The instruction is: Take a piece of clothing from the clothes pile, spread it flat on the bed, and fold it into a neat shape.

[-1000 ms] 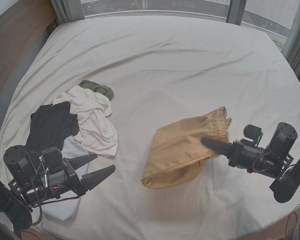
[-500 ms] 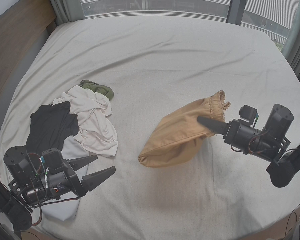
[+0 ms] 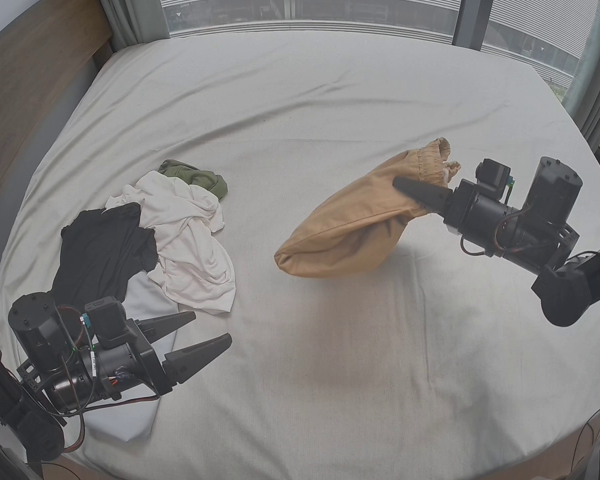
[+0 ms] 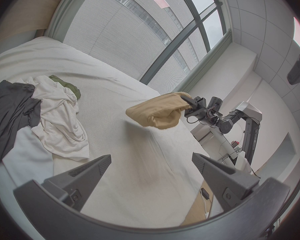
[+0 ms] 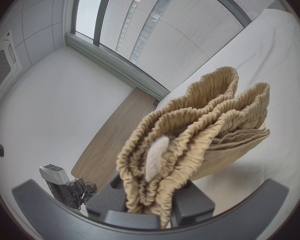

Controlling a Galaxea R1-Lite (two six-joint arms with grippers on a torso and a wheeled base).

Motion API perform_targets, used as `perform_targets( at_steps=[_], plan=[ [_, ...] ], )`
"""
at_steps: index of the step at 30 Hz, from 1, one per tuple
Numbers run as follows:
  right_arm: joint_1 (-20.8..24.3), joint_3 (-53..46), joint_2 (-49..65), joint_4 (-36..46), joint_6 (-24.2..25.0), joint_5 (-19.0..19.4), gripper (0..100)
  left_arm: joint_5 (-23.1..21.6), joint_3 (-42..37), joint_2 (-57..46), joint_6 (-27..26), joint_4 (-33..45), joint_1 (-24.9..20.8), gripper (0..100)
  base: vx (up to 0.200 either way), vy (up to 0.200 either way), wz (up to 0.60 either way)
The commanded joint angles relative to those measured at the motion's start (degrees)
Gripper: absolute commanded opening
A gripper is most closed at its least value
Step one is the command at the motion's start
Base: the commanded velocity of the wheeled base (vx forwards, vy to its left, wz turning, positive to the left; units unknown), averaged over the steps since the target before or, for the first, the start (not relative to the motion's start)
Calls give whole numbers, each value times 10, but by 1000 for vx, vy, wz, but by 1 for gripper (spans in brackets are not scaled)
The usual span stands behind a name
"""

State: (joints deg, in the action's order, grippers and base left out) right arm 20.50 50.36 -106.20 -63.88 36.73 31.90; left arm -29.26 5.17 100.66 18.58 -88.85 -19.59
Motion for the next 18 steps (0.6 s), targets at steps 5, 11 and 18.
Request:
perform_targets(
  at_steps=[5,11,18],
  plan=[
    [-14,113,-33,66,0,0,0,0,-1,1,1,0,-1,100,0,0,0],
    [-27,187,-74,100,0,0,0,0,-4,-2,1,0,-2,100,0,0,0],
    [-26,290,-138,119,0,0,0,1,-7,-2,1,0,-10,100,0,0,0]
  ],
)
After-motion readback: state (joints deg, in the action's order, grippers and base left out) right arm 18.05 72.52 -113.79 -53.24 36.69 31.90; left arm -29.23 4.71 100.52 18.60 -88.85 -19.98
